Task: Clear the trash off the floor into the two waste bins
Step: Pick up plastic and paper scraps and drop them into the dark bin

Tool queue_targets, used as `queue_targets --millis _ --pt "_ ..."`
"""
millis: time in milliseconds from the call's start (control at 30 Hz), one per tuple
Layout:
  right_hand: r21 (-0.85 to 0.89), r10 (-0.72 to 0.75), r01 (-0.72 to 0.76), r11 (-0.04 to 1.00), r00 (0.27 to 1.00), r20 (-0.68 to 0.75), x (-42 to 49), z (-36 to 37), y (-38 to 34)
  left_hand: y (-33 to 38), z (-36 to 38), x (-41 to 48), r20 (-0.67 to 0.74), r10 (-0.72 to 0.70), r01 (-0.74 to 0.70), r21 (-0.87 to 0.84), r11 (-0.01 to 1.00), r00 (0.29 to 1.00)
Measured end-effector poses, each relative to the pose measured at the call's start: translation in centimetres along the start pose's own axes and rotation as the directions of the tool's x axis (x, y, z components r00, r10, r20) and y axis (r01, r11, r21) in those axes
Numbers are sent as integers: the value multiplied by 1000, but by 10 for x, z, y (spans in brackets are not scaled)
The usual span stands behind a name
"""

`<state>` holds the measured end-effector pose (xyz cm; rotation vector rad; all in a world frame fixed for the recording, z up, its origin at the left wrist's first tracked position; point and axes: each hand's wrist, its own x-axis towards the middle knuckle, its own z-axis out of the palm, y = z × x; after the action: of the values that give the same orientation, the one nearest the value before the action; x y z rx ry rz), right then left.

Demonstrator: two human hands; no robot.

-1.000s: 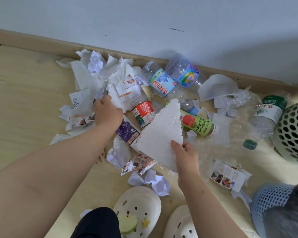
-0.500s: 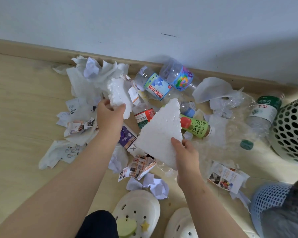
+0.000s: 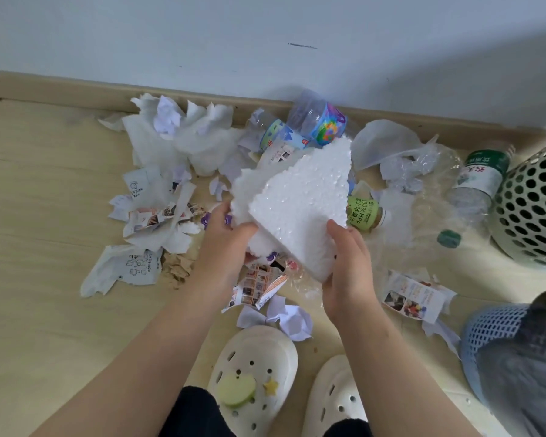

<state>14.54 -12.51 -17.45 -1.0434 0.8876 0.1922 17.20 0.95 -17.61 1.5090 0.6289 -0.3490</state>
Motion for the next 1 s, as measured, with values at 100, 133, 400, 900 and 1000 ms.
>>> queue_targets --millis 100,133,400,900,1000 --pt "-8 19 -19 1000 1000 -2 -2 -3 4 -10 8 -8 43 -32 31 39 999 999" --pt "12 27 -27 1000 1000 -3 -2 -3 4 -11 10 -9 46 -40 38 43 998 998" --pt "41 80 -80 996 997 10 0 -4 1 -9 17 -6 14 -80 80 31 996 997" --pt "20 123 -126 992 987 102 8 -3 3 -9 13 10 -35 -182 182 5 983 983" --pt "30 156 -161 987 981 114 4 -3 0 -8 17 7 -46 -189 189 -15 982 981"
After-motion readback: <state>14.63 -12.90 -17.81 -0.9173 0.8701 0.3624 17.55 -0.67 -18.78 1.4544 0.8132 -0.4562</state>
